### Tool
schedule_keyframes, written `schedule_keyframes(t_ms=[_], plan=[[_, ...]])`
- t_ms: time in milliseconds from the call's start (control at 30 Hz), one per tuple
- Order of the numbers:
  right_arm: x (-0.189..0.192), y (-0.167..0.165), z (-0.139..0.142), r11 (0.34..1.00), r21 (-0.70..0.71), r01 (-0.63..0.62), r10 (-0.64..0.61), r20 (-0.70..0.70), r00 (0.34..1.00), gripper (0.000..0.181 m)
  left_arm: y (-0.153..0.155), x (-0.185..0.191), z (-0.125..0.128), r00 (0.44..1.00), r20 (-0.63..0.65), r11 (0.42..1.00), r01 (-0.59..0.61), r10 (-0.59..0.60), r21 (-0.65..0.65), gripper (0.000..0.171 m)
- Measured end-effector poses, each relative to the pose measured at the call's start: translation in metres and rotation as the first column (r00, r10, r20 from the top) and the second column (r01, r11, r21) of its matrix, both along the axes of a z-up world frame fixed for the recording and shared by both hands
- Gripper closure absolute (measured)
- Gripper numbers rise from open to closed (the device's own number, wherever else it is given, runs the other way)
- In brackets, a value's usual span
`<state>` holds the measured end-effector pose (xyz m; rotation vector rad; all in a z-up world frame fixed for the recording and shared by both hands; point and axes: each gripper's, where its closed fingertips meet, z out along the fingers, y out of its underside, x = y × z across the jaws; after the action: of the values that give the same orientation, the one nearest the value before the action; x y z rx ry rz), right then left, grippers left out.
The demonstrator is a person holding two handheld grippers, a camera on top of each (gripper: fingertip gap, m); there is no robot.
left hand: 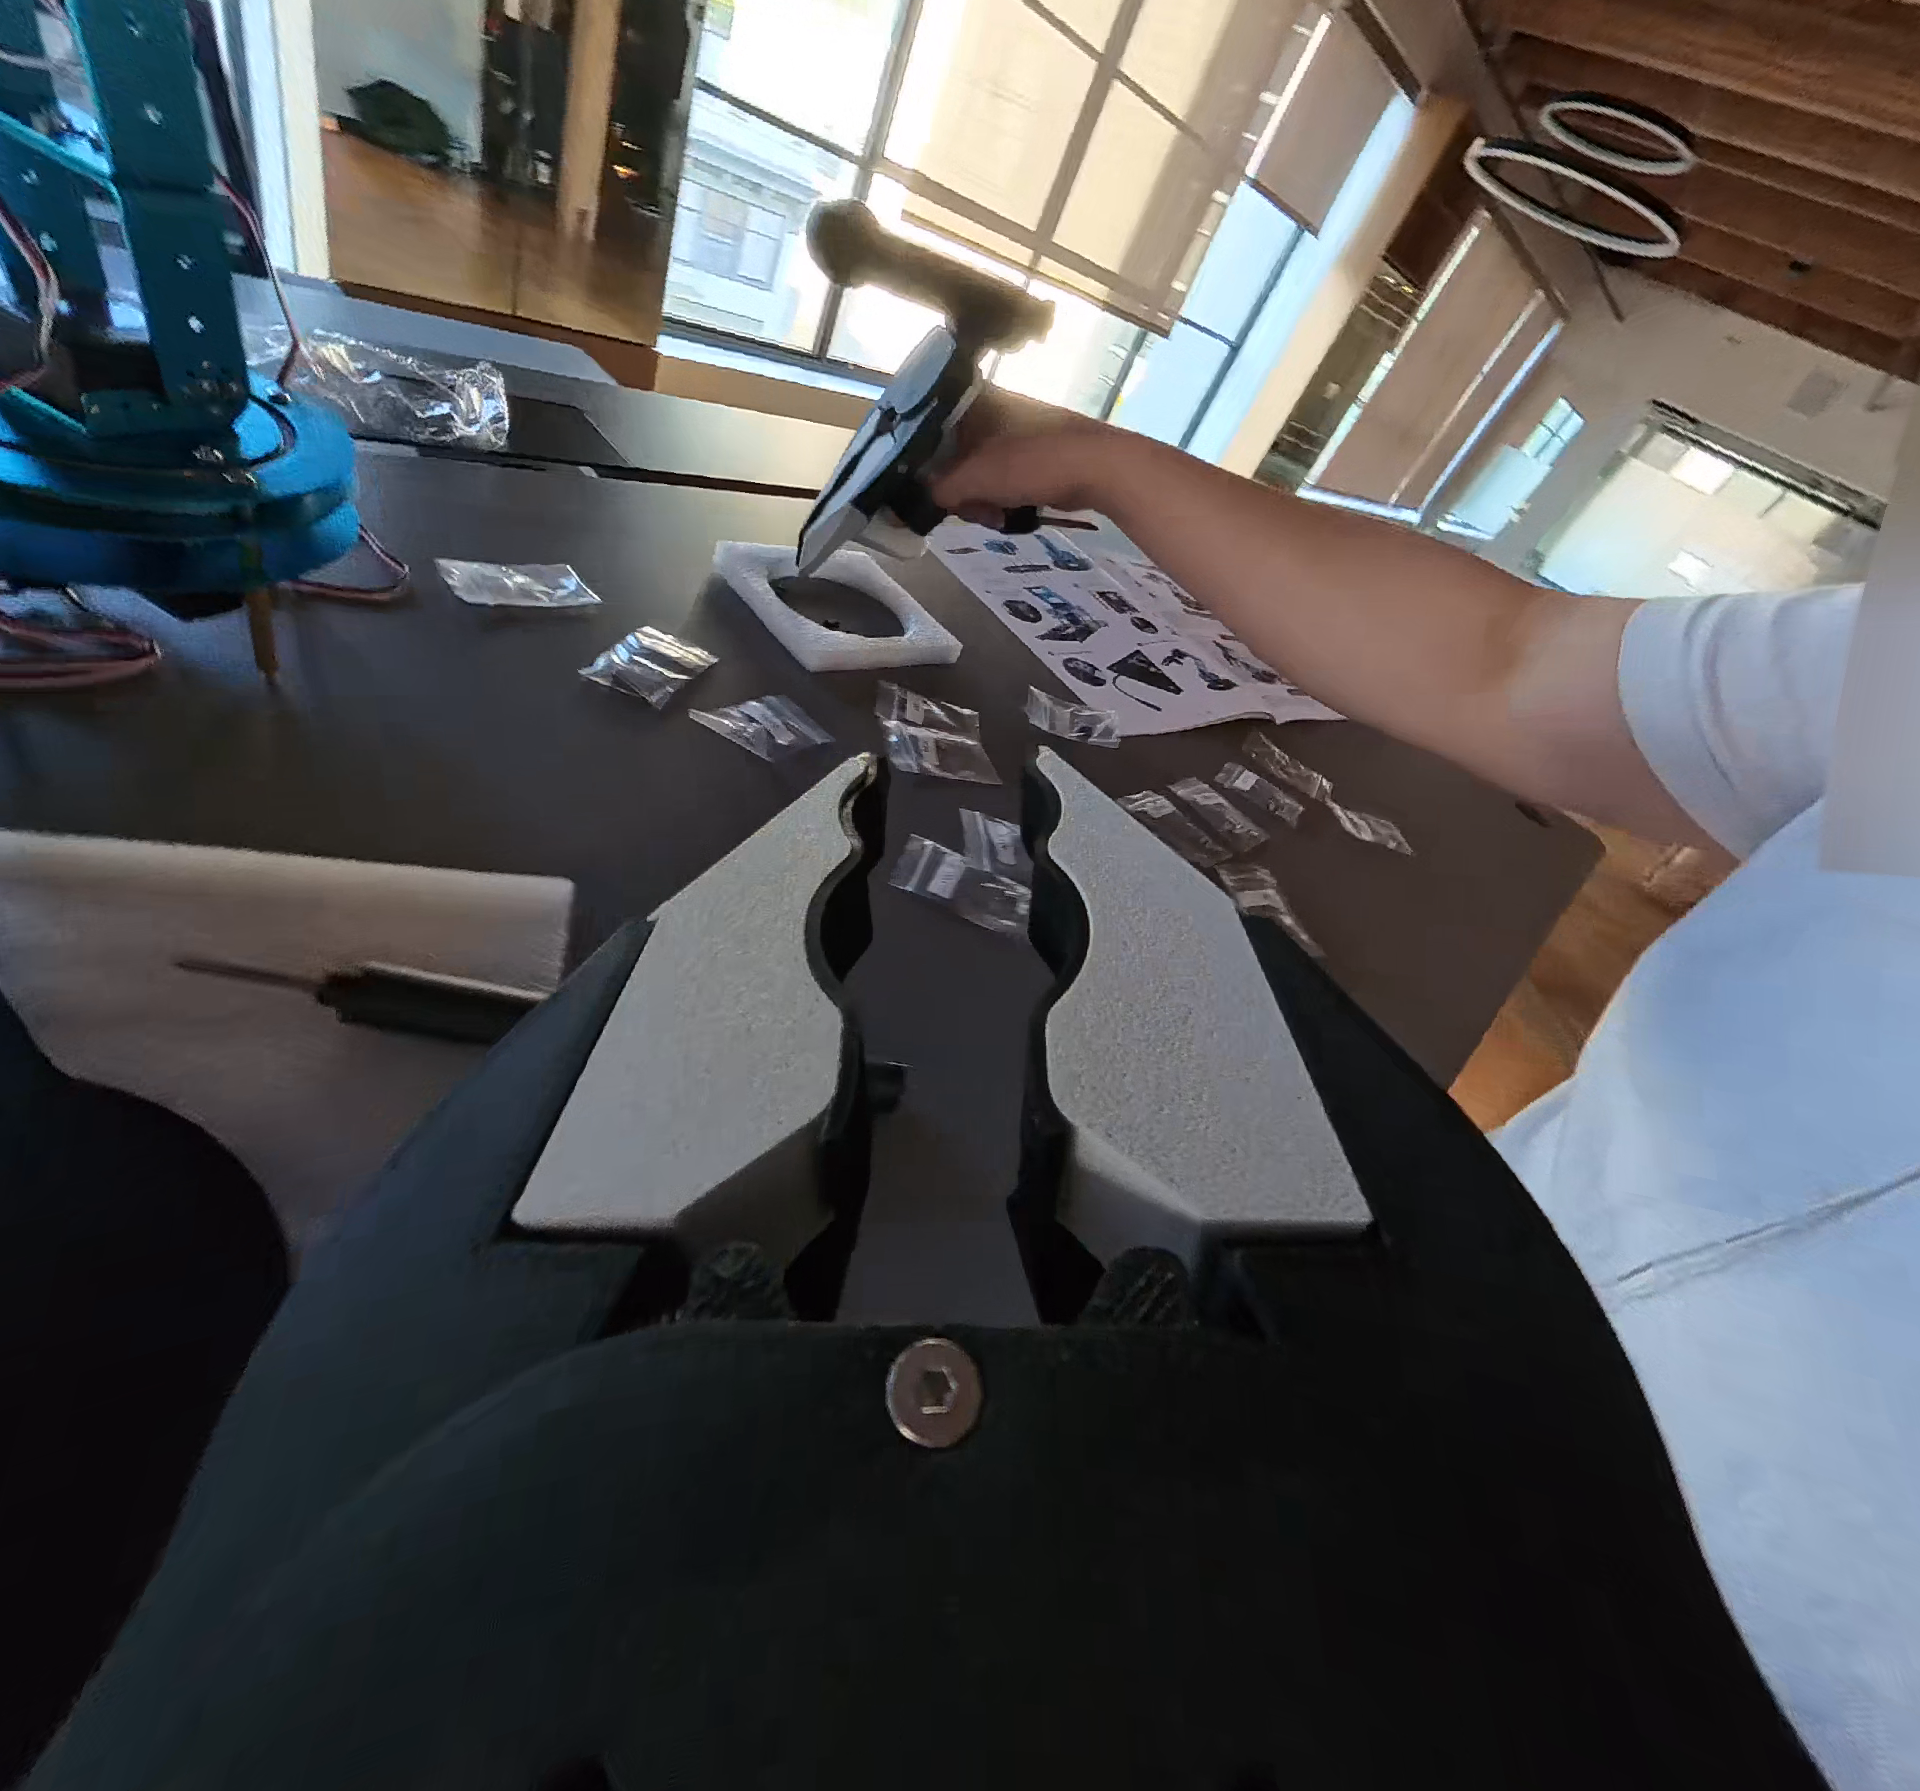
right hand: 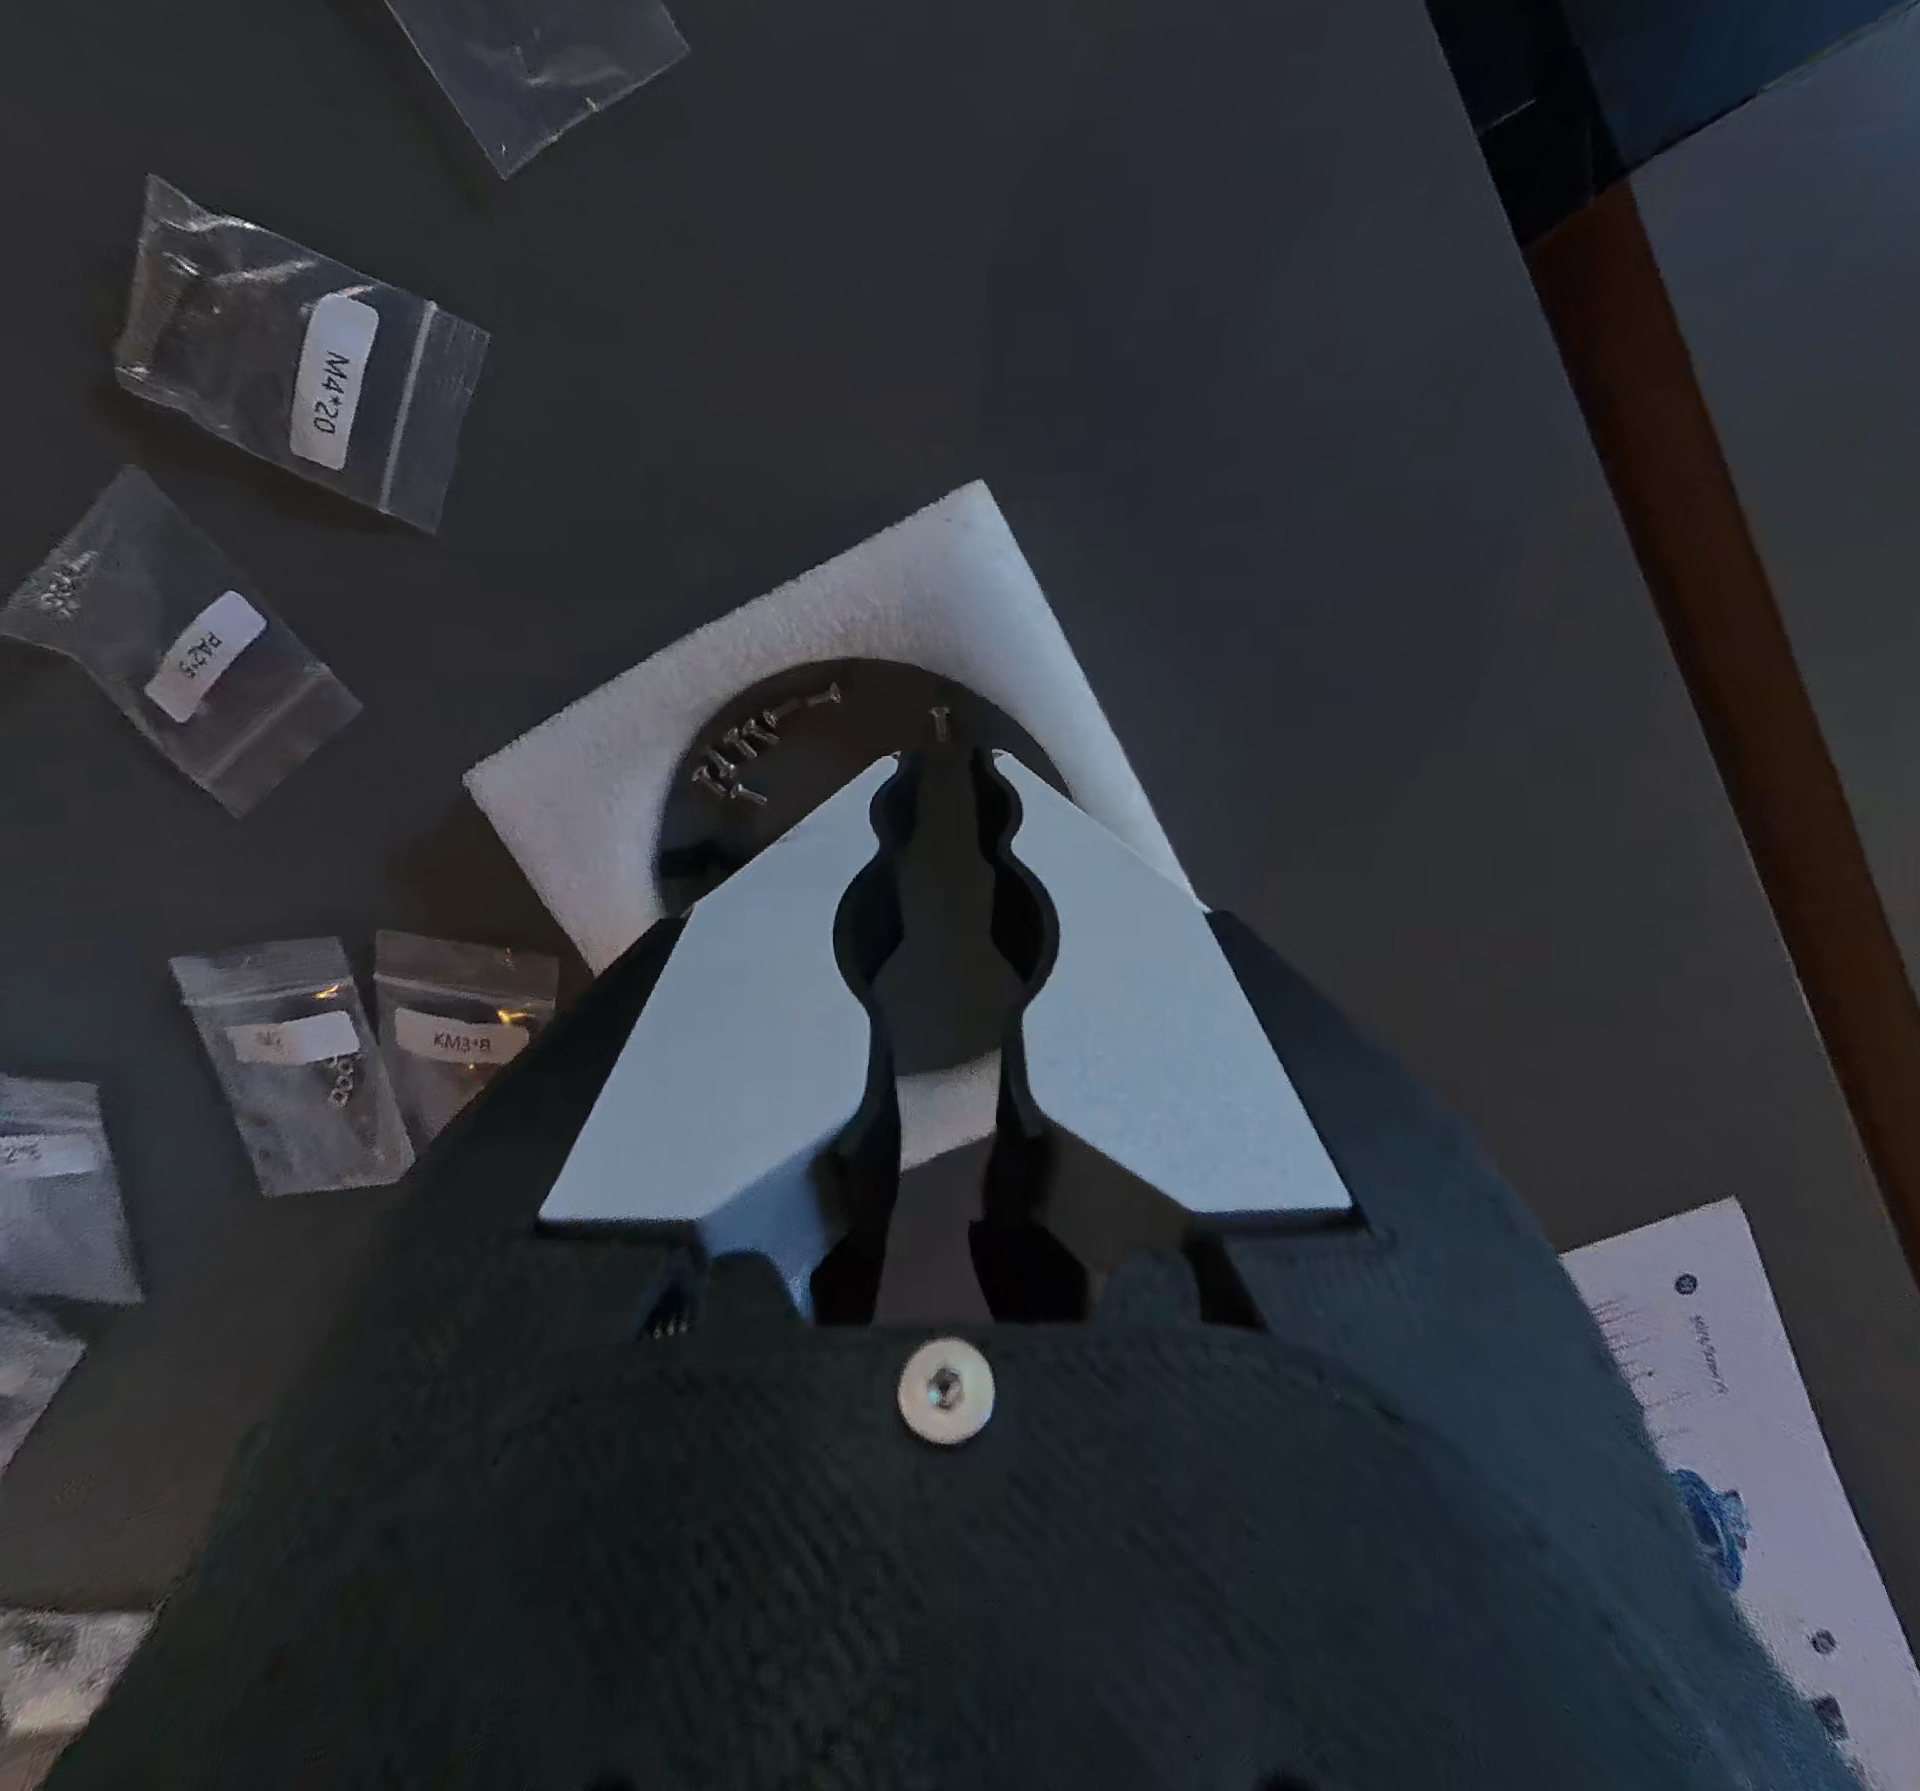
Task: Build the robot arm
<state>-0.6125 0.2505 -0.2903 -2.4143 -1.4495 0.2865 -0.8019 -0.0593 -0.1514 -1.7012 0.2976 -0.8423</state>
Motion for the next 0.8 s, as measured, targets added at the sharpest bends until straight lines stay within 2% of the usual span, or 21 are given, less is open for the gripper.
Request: schedule_keyframes(t_ms=[200, 467, 800], plan=[[-0.005, 0.000, -0.001, 0.995, -0.090, -0.032, 0.027, -0.059, 0.998, 0.174, -0.018, 0.020, -0.004, 0.998, -0.011, 0.998, -0.060, 0.060, -0.013, 0.148], [-0.003, 0.004, -0.014, 0.994, -0.007, -0.108, 0.108, 0.090, 0.990, 0.173, -0.026, 0.029, -0.005, 0.993, -0.031, 0.993, -0.111, 0.110, -0.030, 0.148], [-0.007, 0.001, -0.015, 0.987, 0.028, -0.161, 0.159, 0.068, 0.985, 0.181, -0.025, 0.047, -0.010, 0.993, -0.056, 0.993, -0.107, 0.103, -0.056, 0.147]])
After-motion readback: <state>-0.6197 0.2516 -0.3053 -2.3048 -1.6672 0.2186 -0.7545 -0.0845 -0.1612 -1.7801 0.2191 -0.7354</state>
